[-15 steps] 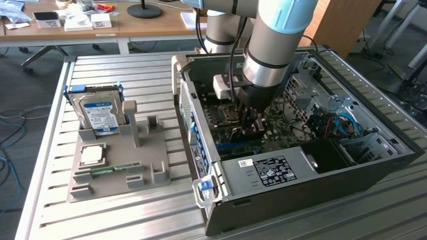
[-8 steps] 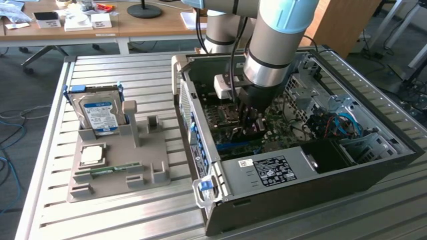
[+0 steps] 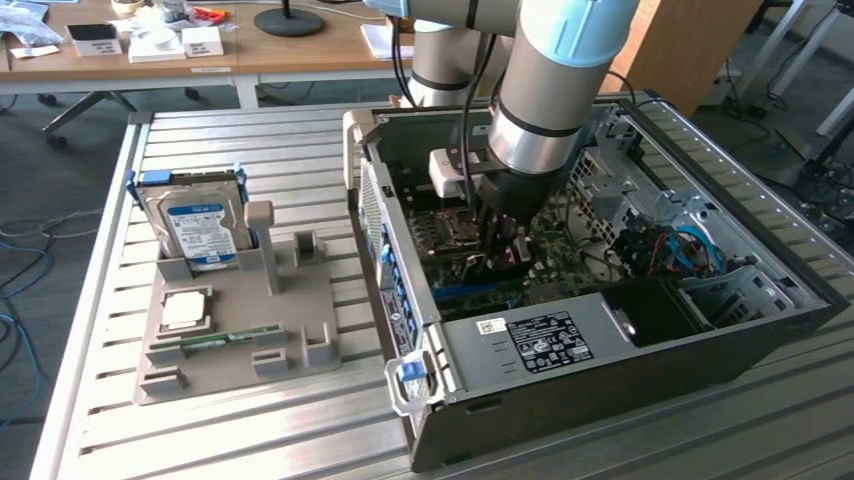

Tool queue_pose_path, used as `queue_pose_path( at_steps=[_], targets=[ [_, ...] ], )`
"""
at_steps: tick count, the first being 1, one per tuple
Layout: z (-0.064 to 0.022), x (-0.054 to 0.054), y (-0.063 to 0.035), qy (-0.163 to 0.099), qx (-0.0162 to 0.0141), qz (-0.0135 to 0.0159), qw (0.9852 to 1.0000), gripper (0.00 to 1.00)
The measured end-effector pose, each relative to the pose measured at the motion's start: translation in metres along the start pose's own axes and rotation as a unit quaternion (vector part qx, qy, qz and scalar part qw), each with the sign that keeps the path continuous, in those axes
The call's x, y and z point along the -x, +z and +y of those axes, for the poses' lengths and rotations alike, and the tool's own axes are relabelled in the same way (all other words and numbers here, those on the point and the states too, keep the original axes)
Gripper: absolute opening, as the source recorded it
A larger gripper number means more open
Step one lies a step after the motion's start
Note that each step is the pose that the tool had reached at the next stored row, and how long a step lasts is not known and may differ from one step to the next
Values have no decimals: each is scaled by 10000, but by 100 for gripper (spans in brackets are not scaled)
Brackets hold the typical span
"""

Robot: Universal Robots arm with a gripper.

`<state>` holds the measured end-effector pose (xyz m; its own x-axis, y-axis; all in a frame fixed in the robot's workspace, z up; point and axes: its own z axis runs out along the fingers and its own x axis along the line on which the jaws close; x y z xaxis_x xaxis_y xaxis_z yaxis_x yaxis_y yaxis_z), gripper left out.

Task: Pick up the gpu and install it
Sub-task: 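Insert the gpu into the slot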

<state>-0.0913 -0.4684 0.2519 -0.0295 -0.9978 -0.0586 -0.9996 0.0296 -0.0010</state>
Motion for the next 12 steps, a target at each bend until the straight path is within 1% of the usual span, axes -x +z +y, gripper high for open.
queue_pose_path(
  at_steps=[12],
  targets=[
    [2, 0, 4, -4, 1, -2, 10000, 27]
  ],
)
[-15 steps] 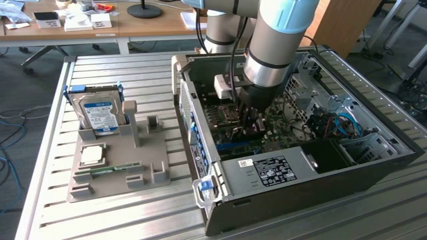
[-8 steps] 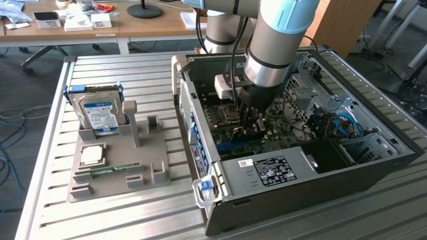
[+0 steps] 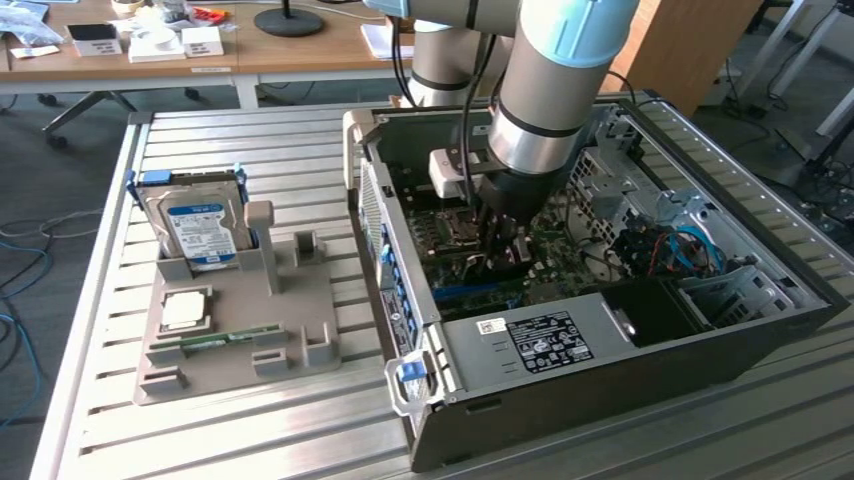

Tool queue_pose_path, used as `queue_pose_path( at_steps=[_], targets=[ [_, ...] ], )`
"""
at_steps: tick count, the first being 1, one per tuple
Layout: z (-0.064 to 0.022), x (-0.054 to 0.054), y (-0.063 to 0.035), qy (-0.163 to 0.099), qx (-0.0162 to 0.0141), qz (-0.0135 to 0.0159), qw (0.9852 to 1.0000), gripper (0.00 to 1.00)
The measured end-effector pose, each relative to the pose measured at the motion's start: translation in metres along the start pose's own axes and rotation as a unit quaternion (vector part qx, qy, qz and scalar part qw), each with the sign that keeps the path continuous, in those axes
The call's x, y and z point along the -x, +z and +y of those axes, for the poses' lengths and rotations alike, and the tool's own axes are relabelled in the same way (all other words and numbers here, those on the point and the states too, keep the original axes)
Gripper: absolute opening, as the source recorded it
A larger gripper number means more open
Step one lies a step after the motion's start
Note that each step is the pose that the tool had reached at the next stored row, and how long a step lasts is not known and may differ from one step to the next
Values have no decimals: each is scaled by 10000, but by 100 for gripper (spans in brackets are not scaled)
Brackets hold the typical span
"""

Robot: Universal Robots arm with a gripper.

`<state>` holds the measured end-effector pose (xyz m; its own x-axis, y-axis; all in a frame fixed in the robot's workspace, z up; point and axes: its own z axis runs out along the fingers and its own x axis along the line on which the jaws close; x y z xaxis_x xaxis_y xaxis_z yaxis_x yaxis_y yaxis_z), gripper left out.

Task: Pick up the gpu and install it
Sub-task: 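Insert the gpu into the slot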

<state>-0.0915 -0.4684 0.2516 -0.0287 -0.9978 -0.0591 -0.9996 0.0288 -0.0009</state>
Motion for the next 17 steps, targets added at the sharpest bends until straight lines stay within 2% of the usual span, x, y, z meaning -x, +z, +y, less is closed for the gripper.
queue_pose_path(
  at_steps=[6, 7, 9, 11, 14, 17],
  targets=[
    [35, -1, 0, 0, -2, -1, 10000, 27],
    [-86, 9, -107, 41, -7, -1, 10000, 27],
    [-86, 15, -171, 45, -9, -1, 10000, 27],
    [-91, 15, -169, 51, -10, -2, 10000, 27],
    [-157, 16, -166, 55, -10, -1, 10000, 27],
    [-157, 16, -165, 56, -10, -1, 10000, 27]
  ],
)
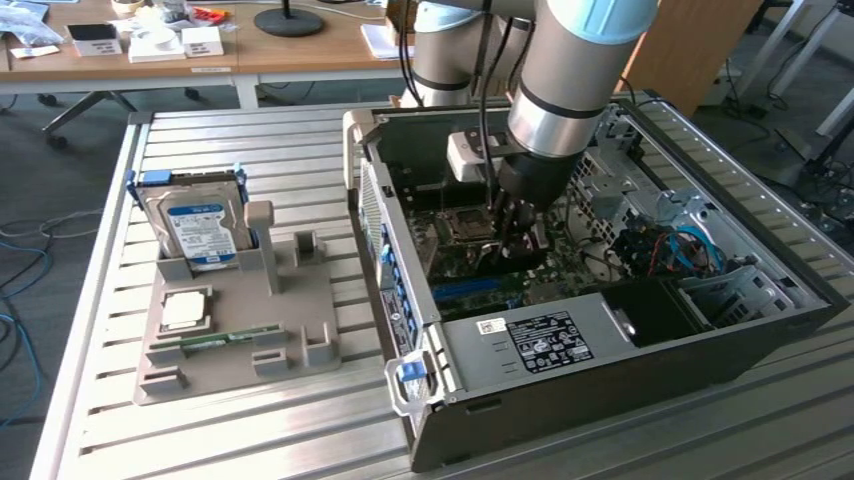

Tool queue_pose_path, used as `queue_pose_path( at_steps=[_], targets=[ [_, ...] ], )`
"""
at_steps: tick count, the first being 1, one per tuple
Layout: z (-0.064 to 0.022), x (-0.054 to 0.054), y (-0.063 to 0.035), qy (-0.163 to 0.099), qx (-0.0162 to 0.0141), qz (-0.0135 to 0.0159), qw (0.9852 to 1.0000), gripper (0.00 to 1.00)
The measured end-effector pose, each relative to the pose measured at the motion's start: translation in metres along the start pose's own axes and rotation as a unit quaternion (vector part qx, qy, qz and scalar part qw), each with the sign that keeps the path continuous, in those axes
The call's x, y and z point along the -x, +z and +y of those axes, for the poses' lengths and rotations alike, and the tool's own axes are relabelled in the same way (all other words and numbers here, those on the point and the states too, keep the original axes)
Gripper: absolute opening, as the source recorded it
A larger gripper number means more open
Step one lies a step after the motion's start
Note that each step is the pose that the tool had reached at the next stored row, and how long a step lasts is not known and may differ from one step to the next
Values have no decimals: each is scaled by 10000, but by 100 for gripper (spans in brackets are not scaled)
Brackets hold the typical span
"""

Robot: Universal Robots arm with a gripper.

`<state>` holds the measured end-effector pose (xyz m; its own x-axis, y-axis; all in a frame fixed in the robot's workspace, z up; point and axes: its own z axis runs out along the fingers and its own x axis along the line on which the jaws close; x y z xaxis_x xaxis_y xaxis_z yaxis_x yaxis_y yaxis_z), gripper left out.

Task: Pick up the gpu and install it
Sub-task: 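Insert the gpu into the slot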

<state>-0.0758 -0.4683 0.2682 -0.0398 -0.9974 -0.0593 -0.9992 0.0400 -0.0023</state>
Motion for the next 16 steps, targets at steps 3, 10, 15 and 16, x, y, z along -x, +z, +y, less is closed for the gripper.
queue_pose_path(
  at_steps=[3, 10, 15, 16],
  targets=[
    [0, 1, -14, 0, 1, 1, 10000, 27],
    [52, -1, -9, -7, -102, 5, 9999, 27],
    [94, -3, -8, -11, -166, 20, 9999, 27],
    [99, -3, -8, -10, -173, 20, 9998, 27]
  ],
)
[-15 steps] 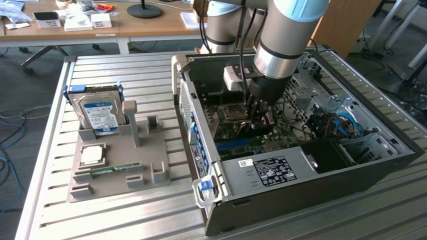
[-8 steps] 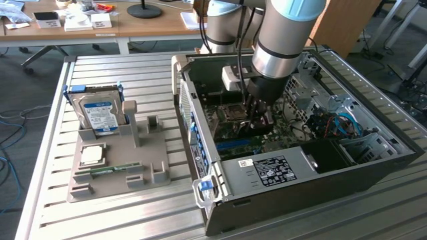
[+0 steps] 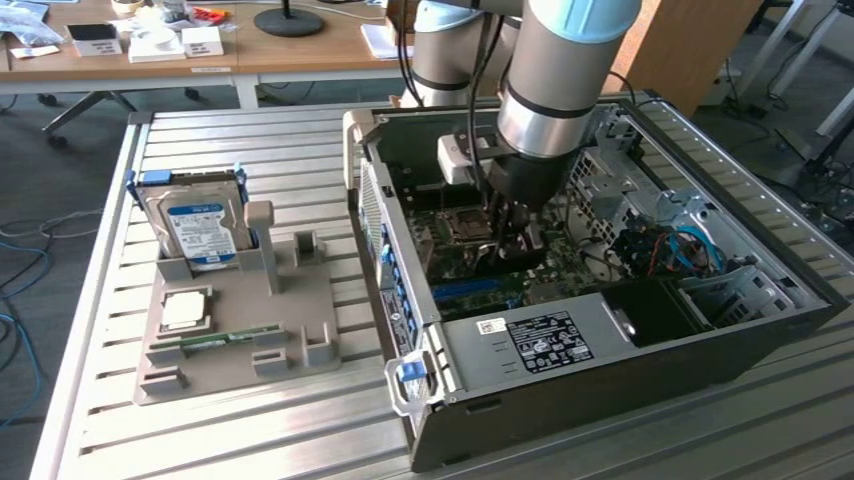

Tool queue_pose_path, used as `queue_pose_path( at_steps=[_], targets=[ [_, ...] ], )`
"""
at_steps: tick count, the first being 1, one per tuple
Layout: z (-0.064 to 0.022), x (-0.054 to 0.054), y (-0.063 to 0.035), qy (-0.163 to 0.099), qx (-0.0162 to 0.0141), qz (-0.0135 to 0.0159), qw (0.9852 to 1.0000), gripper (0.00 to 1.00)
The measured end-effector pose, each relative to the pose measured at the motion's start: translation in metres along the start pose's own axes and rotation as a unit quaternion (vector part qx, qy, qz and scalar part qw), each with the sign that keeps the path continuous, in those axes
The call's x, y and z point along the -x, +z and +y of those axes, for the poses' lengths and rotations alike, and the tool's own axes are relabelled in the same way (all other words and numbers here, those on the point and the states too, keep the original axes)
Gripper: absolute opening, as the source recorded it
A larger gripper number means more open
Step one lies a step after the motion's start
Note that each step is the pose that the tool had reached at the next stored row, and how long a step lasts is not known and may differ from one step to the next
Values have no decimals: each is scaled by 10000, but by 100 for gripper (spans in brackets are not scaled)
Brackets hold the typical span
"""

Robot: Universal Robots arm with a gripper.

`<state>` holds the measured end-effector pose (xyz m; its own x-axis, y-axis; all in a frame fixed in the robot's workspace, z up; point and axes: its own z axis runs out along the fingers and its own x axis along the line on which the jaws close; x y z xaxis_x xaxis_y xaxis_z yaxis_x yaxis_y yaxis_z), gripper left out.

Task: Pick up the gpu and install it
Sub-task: 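Insert the gpu into the slot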

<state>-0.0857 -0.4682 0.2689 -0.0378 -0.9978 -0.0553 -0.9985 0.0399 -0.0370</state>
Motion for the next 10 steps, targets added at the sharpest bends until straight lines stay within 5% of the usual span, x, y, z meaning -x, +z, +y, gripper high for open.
queue_pose_path(
  at_steps=[10],
  targets=[
    [22, -3, 41, 0, -4, -1, 10000, 27]
  ],
)
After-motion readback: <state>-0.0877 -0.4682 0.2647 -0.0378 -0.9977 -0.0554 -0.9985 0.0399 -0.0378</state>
